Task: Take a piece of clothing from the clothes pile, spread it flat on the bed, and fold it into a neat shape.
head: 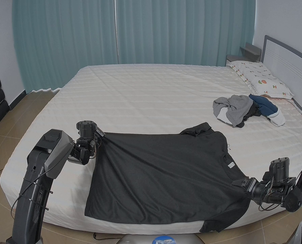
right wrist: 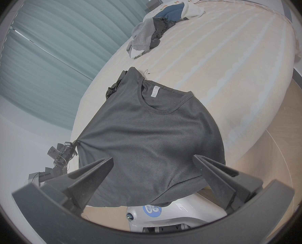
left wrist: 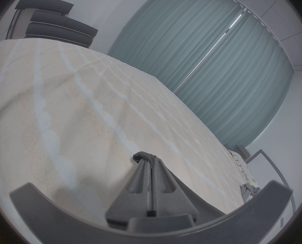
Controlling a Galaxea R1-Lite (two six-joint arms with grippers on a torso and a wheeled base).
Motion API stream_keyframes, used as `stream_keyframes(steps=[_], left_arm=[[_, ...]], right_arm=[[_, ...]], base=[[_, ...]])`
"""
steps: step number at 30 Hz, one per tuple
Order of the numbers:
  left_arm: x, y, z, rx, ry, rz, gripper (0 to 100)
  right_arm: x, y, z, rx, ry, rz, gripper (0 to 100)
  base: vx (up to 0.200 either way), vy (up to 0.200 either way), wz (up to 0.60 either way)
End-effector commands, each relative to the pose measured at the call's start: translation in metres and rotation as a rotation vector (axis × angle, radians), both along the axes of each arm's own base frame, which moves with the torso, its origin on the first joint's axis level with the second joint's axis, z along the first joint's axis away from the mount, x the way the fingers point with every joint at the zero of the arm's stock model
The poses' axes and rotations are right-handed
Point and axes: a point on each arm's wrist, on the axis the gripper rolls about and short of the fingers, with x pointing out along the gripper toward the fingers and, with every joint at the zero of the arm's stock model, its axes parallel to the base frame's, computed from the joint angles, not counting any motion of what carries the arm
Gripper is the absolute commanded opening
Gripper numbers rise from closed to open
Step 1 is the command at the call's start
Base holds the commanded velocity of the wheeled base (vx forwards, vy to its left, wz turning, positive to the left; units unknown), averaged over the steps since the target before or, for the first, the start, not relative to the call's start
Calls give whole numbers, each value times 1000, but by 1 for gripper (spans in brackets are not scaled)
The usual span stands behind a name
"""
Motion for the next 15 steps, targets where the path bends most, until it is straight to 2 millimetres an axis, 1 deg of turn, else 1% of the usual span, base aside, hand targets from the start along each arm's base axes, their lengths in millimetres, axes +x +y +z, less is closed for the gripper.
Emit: stream_keyframes(steps=[1, 2, 3, 5, 7, 9, 12, 13, 15], left_arm=[[0, 0, 2, -2, -3, 1, 0], [0, 0, 3, -1, -1, 1, 0], [0, 0, 3, -1, -1, 1, 100], [0, 0, 4, -4, -5, 0, 100], [-1, 4, 10, -19, -14, 11, 100], [-5, 10, 16, -38, -7, 23, 100], [-16, 18, 36, -85, -4, 26, 100], [-18, 19, 40, -95, -4, 21, 100], [-32, 23, 60, -130, -5, -2, 100]], right_arm=[[0, 0, -1, 0, 2, 1, 100], [0, 0, -1, 0, 2, 1, 100], [0, 0, -1, 0, 2, 1, 100], [0, 0, -1, 2, 6, 1, 100], [0, 0, -1, 2, 6, 1, 100], [0, 0, -1, 2, 4, 1, 100], [-2, 0, 0, 3, 4, 6, 100], [-2, 0, 0, 4, 4, 7, 100], [-2, 0, 0, 7, -3, 7, 100]], base=[[0, 0, 0], [0, 0, 0], [0, 0, 0], [0, 0, 0], [0, 0, 0], [0, 0, 0], [0, 0, 0], [0, 0, 0], [0, 0, 0]])
